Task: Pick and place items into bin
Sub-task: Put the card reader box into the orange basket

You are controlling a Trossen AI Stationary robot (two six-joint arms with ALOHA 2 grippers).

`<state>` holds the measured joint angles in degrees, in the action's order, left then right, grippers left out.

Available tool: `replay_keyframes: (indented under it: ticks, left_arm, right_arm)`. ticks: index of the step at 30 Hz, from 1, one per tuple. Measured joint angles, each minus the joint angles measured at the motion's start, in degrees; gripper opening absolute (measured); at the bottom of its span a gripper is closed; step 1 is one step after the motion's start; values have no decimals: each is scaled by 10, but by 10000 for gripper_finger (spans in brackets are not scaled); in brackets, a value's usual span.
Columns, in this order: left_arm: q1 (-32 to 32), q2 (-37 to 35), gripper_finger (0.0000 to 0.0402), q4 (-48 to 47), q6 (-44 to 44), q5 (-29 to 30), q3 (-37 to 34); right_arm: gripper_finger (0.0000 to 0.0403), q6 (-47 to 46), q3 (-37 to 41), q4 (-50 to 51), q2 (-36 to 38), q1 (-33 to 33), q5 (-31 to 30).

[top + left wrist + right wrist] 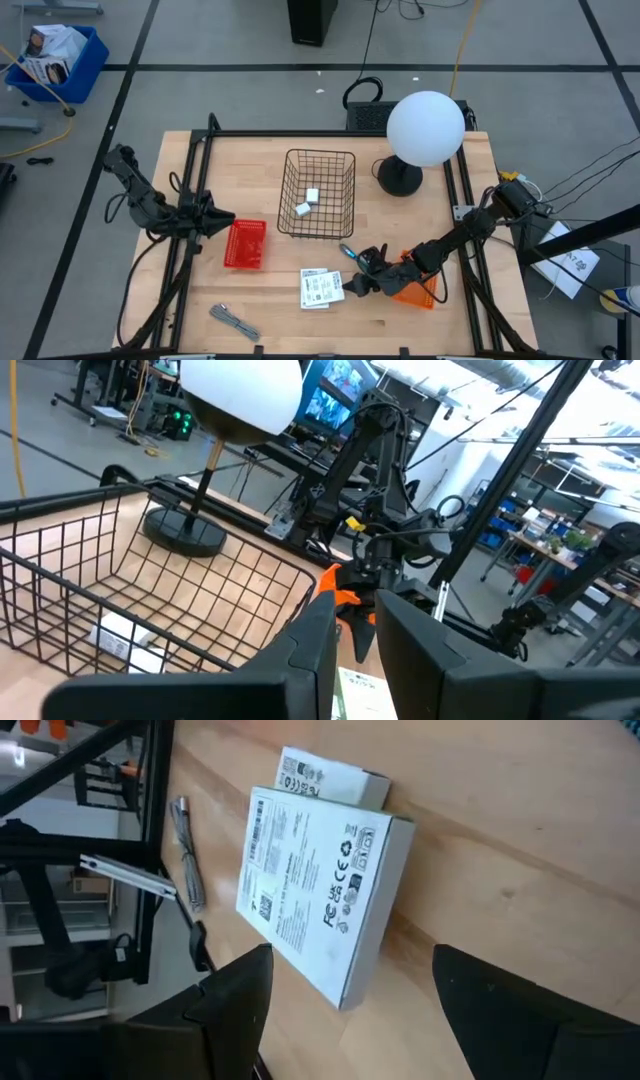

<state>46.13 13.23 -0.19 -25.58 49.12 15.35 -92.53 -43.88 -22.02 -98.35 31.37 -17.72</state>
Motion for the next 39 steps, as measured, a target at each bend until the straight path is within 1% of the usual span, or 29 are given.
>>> replay_keyframes:
  ticks: [8,10,17,25,29,34,39]
  left_arm:
    - [0,0,76,0,0,0,0]
    - [0,0,77,0,0,0,0]
    - [0,0,77,0,4,0,0]
    - [0,0,77,0,-2,-1,0]
    - [0,0,77,0,-2,-1,0]
    - [0,0,76,1,-2,-1,0]
    - [0,0,76,0,0,-2,0]
  right_arm:
    - [265,-2,0,-1,-14,-10,17]
    - [265,-4,0,-2,-20,-9,30]
    - [265,-7,0,-12,-25,-9,30]
    - [265,19,0,-30,-24,-10,31]
    - [265,16,-1,-48,-43,-10,31]
    - [265,15,-1,-97,-65,-10,31]
    - [265,14,-1,-100,-66,-10,30]
